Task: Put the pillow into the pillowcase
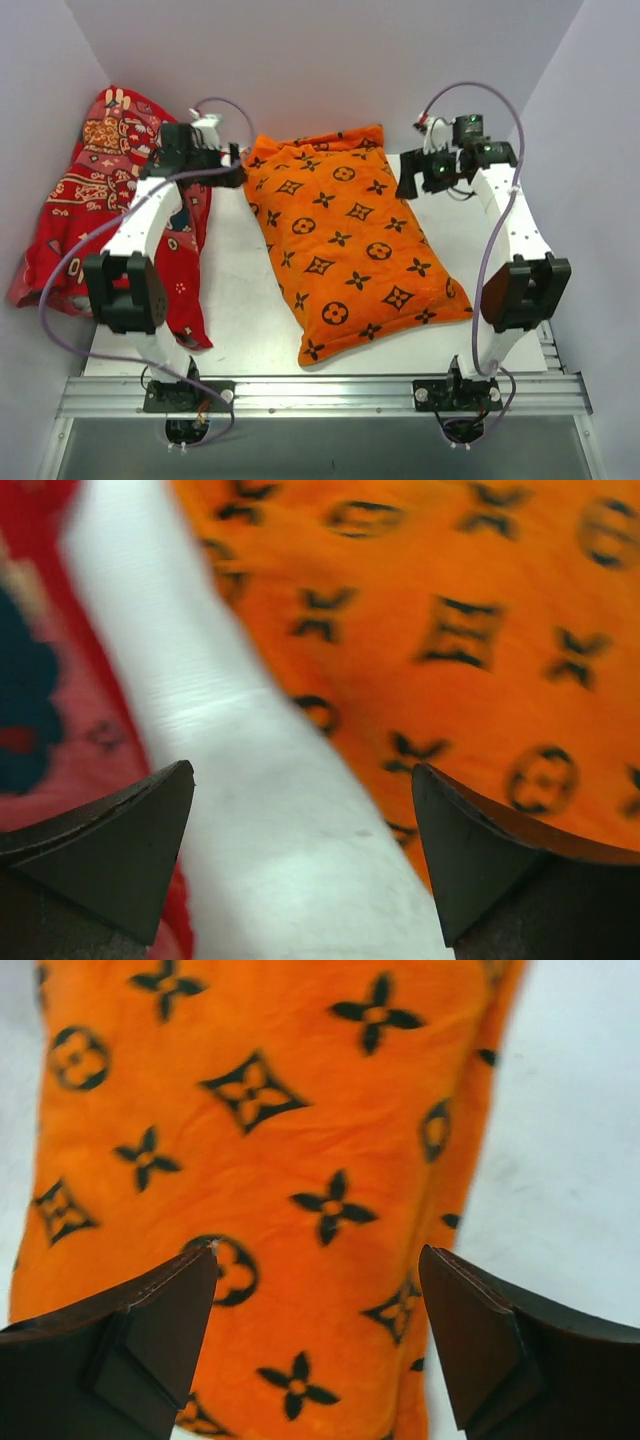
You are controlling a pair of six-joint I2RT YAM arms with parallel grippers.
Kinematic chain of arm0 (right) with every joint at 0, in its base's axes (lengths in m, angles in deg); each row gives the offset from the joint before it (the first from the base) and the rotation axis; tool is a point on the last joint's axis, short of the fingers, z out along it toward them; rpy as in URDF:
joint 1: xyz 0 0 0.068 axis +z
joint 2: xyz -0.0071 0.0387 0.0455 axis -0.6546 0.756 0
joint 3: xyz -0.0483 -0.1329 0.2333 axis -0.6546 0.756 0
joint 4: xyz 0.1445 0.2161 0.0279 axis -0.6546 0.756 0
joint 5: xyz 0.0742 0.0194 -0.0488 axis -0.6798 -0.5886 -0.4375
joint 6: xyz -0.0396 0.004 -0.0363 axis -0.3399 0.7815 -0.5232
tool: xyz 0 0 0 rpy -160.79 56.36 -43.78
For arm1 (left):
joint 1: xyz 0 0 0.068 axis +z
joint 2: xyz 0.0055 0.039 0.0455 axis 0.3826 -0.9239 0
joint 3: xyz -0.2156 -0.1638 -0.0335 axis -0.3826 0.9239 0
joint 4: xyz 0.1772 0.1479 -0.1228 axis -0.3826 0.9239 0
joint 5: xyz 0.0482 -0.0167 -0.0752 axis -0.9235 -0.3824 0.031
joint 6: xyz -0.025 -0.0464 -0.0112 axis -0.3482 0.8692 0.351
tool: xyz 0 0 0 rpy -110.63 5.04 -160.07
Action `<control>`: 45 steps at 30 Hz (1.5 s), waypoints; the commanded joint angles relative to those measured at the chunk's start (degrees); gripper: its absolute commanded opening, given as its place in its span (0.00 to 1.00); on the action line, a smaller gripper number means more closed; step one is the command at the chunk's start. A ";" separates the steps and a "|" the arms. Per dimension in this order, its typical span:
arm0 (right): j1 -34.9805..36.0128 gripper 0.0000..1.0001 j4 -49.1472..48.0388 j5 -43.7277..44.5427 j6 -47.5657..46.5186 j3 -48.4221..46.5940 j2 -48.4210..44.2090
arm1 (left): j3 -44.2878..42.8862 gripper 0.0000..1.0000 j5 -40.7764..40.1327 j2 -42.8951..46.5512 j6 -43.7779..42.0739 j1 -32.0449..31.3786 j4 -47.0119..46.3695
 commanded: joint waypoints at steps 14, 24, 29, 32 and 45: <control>-7.40 0.74 20.15 26.54 -21.37 7.40 22.43 | 17.95 0.97 5.19 20.21 -7.66 -12.01 -5.24; -11.53 0.89 21.21 19.64 -19.35 -22.37 17.23 | 12.60 0.97 5.01 14.17 -10.66 -14.55 -7.08; -10.10 0.89 15.93 16.73 -17.08 -14.69 14.65 | 8.90 0.97 4.93 7.58 -8.47 -17.37 -10.16; -8.88 0.90 16.02 13.92 -12.95 -20.91 21.14 | 7.76 0.97 5.02 5.82 -5.30 -17.37 -11.04; 16.60 0.87 16.63 6.88 -27.94 1.00 25.66 | 12.14 0.97 6.33 13.19 -3.18 -10.69 -8.41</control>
